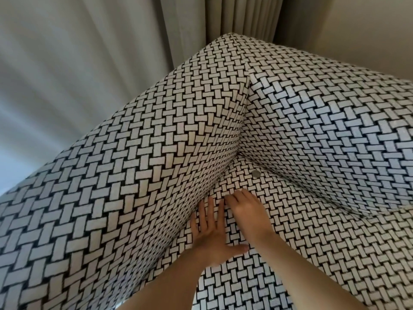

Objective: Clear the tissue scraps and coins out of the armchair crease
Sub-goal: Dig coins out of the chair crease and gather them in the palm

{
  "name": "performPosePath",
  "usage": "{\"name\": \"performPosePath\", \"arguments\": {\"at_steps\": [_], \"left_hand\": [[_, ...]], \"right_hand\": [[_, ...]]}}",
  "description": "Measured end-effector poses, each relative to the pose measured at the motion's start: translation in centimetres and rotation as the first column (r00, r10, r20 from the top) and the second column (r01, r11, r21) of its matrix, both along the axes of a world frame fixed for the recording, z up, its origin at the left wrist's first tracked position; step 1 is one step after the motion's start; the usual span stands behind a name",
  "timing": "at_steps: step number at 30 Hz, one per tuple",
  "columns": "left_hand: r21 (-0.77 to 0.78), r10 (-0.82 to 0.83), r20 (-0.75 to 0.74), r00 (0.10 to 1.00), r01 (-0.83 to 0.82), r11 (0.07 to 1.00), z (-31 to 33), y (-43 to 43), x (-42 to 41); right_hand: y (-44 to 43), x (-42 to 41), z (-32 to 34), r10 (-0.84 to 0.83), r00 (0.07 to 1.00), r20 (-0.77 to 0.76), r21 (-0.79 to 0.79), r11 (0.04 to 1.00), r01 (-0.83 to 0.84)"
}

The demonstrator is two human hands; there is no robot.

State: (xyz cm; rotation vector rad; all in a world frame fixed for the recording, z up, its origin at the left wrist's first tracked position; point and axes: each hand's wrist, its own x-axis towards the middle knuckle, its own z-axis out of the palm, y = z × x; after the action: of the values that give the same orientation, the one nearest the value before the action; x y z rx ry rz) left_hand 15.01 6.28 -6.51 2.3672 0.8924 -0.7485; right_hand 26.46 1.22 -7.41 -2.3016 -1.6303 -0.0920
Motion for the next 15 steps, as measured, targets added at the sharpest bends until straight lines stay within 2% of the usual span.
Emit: {"name": "performPosePath", "arguments": {"at_steps": [2,3,4,5,6,7,8,9,10,11,15], "left_hand": [[-0.002,0.001,0.000,1.000,-0.001,1.000,0.0,0.0,0.0],[-0.004,0.004,0.003,1.000,-0.004,1.000,0.0,0.0,0.0],[-0.010,0.006,0.006,1.000,-0.006,1.000,0.1,-0.1,0.0],[-0.015,0.008,0.010,1.000,-0.008,1.000,0.1,0.0,0.0],[-0.021,0.010,0.013,1.000,-0.010,1.000,0.1,0.0,0.0],[-0.025,0.013,0.014,1.000,-0.012,1.000,0.1,0.0,0.0],[-0.025,0.012,0.013,1.000,-0.012,1.000,0.1,0.0,0.0],[-0.026,0.012,0.011,1.000,-0.012,1.000,0.1,0.0,0.0],[-0.026,0.013,0.009,1.000,-0.013,1.000,0.1,0.0,0.0],[-0.027,0.013,0.007,1.000,-0.013,1.000,0.1,0.0,0.0],[-0.034,0.013,0.000,1.000,-0.013,0.999,0.2,0.1,0.0]], "right_hand": [[-0.9,-0.4,-0.1,-0.127,0.969,-0.212,0.097,0.984,0.151],[-1.3,-0.7,0.2,-0.178,0.901,-0.396,0.151,0.955,0.255],[-1.8,-0.9,0.6,-0.207,0.766,-0.609,0.176,0.906,0.385],[-2.0,-1.0,1.3,-0.184,0.536,-0.824,0.150,0.842,0.518],[-2.2,-0.8,2.2,-0.083,0.229,-0.970,0.085,0.765,0.638],[-2.5,-0.4,3.0,0.065,-0.077,-0.995,-0.011,0.688,0.726],[-2.8,0.1,3.8,0.232,-0.341,-0.911,-0.126,0.631,0.766],[-3.0,0.6,4.6,0.365,-0.527,-0.767,-0.239,0.600,0.763],[-3.2,1.0,5.2,0.441,-0.625,-0.644,-0.309,0.597,0.740],[-3.4,1.3,5.6,0.474,-0.666,-0.577,-0.339,0.603,0.722],[-3.0,1.9,6.0,0.514,-0.688,-0.512,-0.280,0.658,0.699]]}}
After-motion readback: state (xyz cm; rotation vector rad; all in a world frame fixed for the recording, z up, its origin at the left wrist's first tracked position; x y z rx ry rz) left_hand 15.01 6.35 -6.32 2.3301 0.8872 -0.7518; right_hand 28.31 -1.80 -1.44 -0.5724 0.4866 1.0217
